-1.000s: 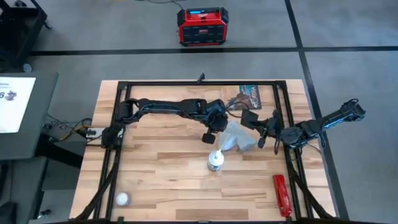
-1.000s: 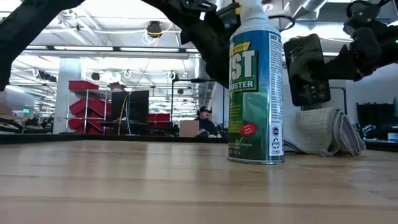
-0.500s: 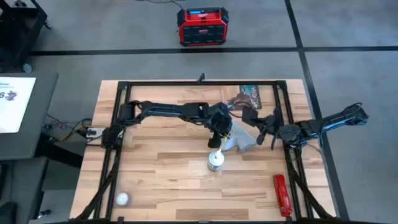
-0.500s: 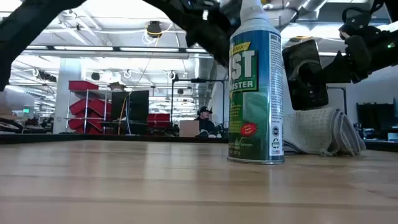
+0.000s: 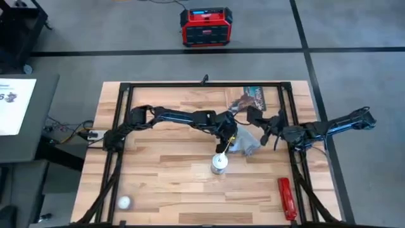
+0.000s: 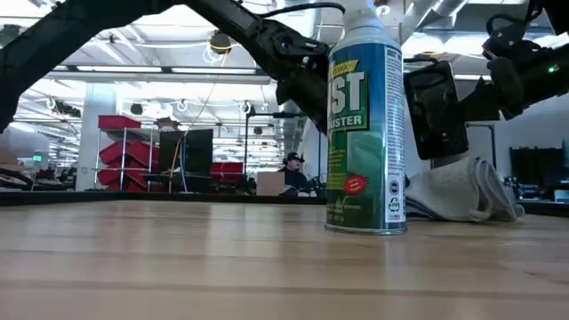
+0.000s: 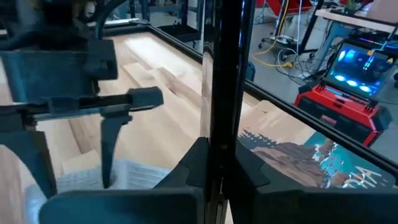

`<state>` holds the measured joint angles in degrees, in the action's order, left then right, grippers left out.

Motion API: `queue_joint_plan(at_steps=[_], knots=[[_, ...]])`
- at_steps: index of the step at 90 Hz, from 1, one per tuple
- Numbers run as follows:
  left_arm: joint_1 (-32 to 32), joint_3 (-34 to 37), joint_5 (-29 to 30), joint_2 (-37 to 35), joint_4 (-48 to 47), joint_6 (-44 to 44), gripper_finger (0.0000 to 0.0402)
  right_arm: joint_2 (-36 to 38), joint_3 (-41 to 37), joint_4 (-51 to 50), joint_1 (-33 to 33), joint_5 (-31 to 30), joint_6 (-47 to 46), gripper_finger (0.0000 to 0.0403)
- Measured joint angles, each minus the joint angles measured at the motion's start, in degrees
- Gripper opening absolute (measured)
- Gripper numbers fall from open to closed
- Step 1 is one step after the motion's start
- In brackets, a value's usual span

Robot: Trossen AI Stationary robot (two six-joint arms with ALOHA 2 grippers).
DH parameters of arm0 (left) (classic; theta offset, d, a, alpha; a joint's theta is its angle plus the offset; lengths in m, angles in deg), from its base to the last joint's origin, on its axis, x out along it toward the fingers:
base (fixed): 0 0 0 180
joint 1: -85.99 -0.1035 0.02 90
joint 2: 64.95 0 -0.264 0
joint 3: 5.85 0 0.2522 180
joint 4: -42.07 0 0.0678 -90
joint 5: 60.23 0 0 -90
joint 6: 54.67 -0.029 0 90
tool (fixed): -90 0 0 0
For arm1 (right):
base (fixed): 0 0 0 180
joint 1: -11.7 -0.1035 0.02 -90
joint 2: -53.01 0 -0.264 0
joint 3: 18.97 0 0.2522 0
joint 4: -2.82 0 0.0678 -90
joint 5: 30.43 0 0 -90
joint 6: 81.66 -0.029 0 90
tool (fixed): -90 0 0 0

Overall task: Apply microfiber cloth
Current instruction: Wipe the back of the black cellphone with the gray microfiber cloth

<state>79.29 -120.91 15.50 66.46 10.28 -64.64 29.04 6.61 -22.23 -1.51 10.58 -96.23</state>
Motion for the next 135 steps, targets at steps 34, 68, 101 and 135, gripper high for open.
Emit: queue_joint_plan(at_steps=[34,68,101,135], knots=[[0.0,-2.0,6.2,0.2,-0.3,-3.3,0.0196,0.0,0.0,0.2,0.0,0.1,0.0,0.0012],[-0.1,-4.1,6.2,4.3,-1.9,-4.8,0.0196,0.0,0.0,0.0,-0.2,1.1,0.0,0.0012],[0.3,-4.4,12.4,9.6,0.8,-10.4,0.0036,0.0,0.0,-0.4,-0.2,1.1,0.0,0.0012],[-0.1,-3.7,21.3,-1.7,-2.6,-10.6,0.0002,0.0,0.0,-0.3,-0.3,1.0,-0.1,0.0012]])
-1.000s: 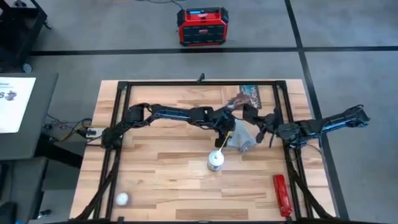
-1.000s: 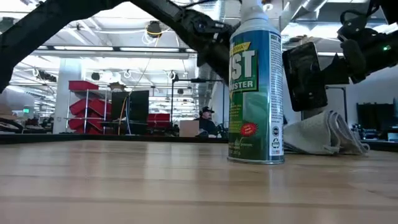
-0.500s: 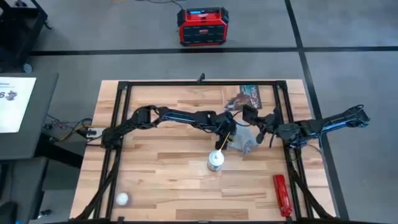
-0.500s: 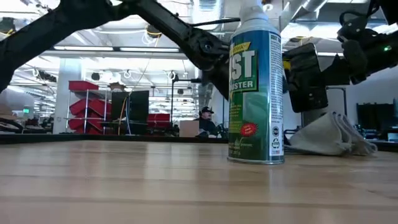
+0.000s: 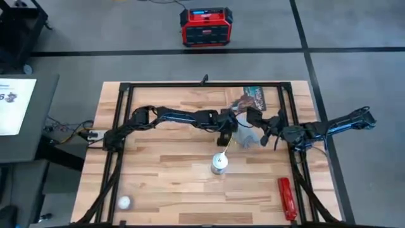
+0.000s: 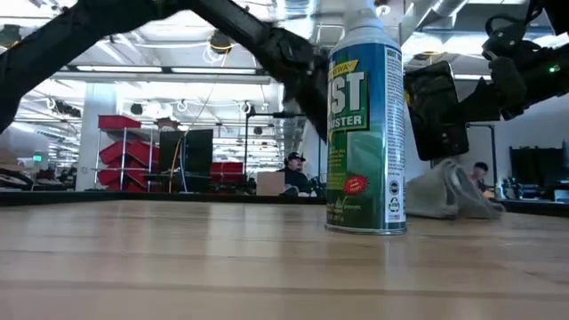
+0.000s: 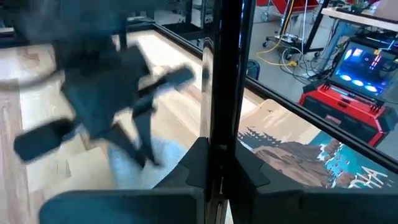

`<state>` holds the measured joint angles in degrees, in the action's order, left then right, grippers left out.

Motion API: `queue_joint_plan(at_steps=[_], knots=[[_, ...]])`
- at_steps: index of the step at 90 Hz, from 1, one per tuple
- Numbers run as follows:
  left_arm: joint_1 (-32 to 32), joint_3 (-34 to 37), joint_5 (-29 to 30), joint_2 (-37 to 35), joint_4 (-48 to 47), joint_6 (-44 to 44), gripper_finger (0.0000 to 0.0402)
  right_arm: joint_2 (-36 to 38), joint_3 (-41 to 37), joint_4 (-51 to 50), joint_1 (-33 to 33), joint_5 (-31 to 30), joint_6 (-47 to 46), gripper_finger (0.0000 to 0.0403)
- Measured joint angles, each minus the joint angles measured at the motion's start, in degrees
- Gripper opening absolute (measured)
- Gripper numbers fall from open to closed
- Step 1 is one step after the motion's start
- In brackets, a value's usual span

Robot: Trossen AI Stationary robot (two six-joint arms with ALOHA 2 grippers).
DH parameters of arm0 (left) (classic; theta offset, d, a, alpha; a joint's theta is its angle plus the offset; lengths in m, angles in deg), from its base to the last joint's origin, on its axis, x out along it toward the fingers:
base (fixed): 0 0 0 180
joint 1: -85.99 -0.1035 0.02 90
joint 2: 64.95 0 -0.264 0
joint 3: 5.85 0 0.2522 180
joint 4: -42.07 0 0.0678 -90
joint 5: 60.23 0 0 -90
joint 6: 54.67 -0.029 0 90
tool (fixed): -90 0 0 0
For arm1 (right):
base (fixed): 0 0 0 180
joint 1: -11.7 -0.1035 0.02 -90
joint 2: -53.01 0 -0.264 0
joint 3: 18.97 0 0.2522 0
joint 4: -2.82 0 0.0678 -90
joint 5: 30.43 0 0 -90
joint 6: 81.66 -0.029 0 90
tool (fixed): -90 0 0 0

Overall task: Apply microfiber cloth
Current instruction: Wipe the back of the black cellphone with the gray microfiber cloth

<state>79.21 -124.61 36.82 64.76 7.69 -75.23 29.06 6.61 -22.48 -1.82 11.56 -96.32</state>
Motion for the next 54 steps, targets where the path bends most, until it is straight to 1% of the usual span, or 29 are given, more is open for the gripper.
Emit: queue_joint_plan(at_steps=[13,26,34,48,54], knots=[[0.6,-0.2,0.1,-6.1,1.3,0.7,0.0001,-0.2,0.0,1.3,0.0,0.2,-1.0,0.0012],[1.2,-0.2,-0.2,-10.4,4.2,0.9,0.0000,-3.1,0.0,4.7,0.1,0.2,-1.4,0.0012],[1.6,-0.4,-0.3,-11.7,6.0,1.2,0.0000,-5.7,0.0,9.8,0.1,0.8,0.0,0.0012],[2.3,-0.2,-0.2,-11.3,8.0,0.8,0.0000,-11.9,0.0,21.0,0.1,2.7,3.1,0.0012],[2.3,-0.2,0.8,-11.4,8.5,0.8,0.0000,-14.2,0.0,25.8,0.0,2.9,4.0,0.0012]])
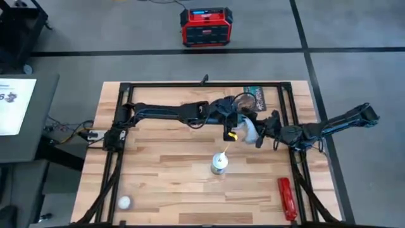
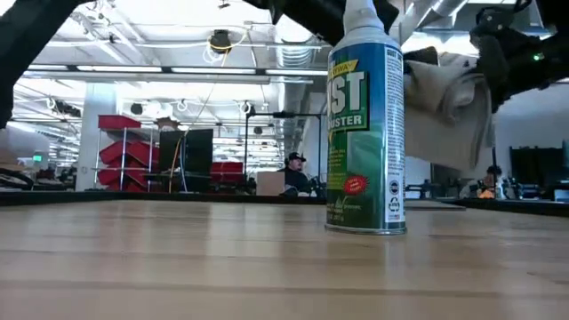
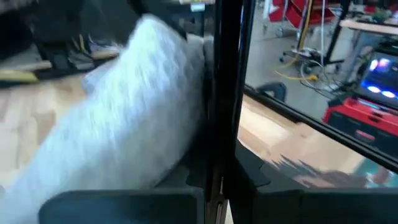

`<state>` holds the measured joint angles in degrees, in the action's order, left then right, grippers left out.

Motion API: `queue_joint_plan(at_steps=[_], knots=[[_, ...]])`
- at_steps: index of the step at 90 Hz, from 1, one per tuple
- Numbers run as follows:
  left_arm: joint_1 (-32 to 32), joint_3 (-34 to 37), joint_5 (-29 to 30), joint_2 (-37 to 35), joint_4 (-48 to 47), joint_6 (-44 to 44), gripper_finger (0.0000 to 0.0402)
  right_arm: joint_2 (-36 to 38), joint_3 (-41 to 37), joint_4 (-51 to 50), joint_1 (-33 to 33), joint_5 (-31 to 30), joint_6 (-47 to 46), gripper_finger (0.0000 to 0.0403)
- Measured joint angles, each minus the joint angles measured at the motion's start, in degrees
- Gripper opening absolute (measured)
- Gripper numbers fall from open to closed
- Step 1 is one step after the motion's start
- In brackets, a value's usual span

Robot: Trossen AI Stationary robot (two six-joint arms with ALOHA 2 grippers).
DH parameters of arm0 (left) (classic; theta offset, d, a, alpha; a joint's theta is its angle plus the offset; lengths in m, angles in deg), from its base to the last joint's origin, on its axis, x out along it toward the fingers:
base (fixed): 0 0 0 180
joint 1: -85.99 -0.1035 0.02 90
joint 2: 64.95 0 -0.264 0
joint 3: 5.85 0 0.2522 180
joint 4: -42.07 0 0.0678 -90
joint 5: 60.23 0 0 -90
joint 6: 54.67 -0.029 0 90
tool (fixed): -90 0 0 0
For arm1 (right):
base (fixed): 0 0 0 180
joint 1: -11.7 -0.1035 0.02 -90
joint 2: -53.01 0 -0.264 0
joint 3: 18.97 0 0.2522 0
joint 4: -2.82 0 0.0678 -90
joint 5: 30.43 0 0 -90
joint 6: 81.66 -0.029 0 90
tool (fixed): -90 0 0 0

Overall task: Apply microfiber cloth
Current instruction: Wipe the back of the black cellphone with the gray microfiber cloth

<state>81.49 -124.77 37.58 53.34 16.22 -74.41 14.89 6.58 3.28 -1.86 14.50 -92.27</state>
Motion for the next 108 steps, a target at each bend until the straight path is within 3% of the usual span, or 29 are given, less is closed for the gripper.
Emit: queue_joint_plan(at_steps=[34,74,108], knots=[[-0.6,3.5,3.8,-0.3,6.3,-1.5,0.0000,-9.0,1.6,6.7,-0.5,-1.4,-1.4,0.0012],[0.8,3.3,5.9,2.6,6.7,2.2,0.0000,-8.8,1.8,3.6,-0.6,0.0,0.0,0.0012],[-1.2,3.4,5.5,-1.2,8.0,-3.5,0.0000,-8.6,2.3,5.3,-0.6,-0.4,-1.7,0.0012]])
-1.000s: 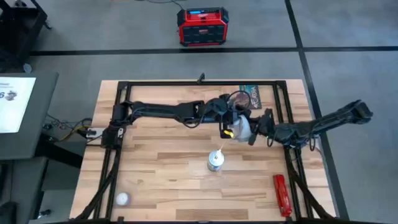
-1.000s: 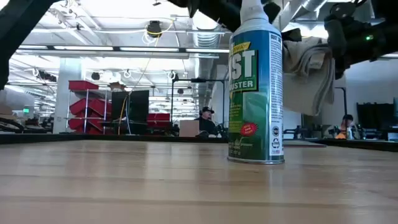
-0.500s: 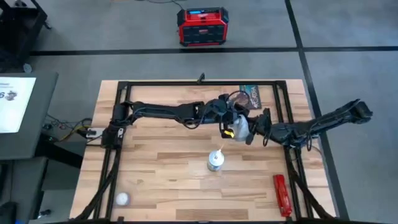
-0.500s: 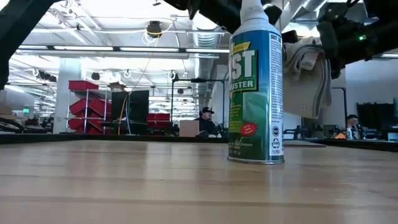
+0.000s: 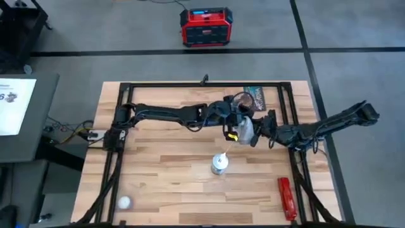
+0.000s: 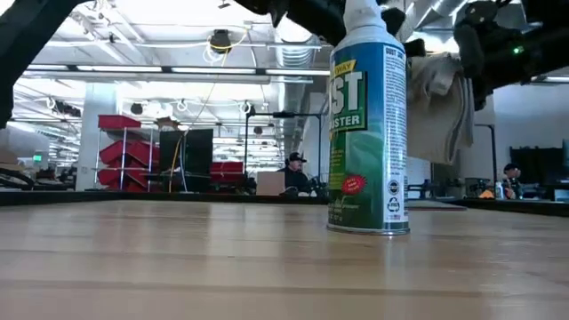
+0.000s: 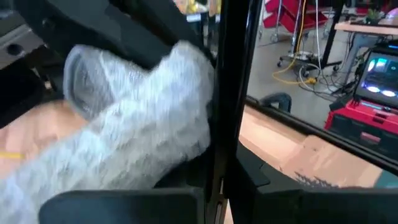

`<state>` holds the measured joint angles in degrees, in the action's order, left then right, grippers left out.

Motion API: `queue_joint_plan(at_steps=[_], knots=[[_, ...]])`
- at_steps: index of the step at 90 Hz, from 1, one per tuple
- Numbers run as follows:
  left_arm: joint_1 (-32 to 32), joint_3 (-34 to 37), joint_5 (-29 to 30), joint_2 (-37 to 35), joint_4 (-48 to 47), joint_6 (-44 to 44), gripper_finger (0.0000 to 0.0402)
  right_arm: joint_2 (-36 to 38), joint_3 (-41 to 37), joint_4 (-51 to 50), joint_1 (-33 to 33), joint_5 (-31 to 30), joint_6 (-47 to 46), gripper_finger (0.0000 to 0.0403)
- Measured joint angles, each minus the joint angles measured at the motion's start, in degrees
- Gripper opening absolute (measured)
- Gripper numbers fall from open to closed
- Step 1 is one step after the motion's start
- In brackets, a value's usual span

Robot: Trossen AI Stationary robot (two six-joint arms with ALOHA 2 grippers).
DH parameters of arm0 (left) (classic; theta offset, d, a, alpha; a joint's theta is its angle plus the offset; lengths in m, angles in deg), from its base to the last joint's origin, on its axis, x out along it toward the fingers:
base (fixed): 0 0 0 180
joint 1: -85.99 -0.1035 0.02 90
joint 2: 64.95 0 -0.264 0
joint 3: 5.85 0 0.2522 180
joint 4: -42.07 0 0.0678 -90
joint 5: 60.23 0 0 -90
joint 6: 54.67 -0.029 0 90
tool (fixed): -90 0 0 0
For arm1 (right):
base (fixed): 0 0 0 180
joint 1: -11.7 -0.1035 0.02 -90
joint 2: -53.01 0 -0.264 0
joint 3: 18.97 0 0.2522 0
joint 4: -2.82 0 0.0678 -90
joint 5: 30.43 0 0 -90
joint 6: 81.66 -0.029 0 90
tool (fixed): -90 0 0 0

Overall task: Apply microfiber cloth
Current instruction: Wipe the back of the black cellphone with the gray microfiber cloth

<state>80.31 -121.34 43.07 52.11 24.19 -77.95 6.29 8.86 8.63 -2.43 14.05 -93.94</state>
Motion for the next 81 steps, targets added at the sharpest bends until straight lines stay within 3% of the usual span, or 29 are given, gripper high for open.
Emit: queue_joint_plan(at_steps=[52,57,67,81], knots=[[-1.1,-0.7,3.5,-2.7,-0.3,-5.4,0.0000,-0.1,-0.2,-0.9,0.0,0.0,-0.2,0.0012],[-1.2,-0.9,4.9,-3.0,0.5,-4.9,0.0000,-0.1,-0.3,-1.7,-0.1,0.5,0.0,0.0012],[-2.1,-1.2,7.5,-3.2,-1.3,-2.6,0.0000,-0.5,-0.5,-2.7,-0.7,7.3,2.4,0.0012],[-1.8,3.2,5.6,-2.7,1.5,1.1,0.0000,-0.3,-0.4,-0.6,-1.4,4.5,2.5,0.0012]])
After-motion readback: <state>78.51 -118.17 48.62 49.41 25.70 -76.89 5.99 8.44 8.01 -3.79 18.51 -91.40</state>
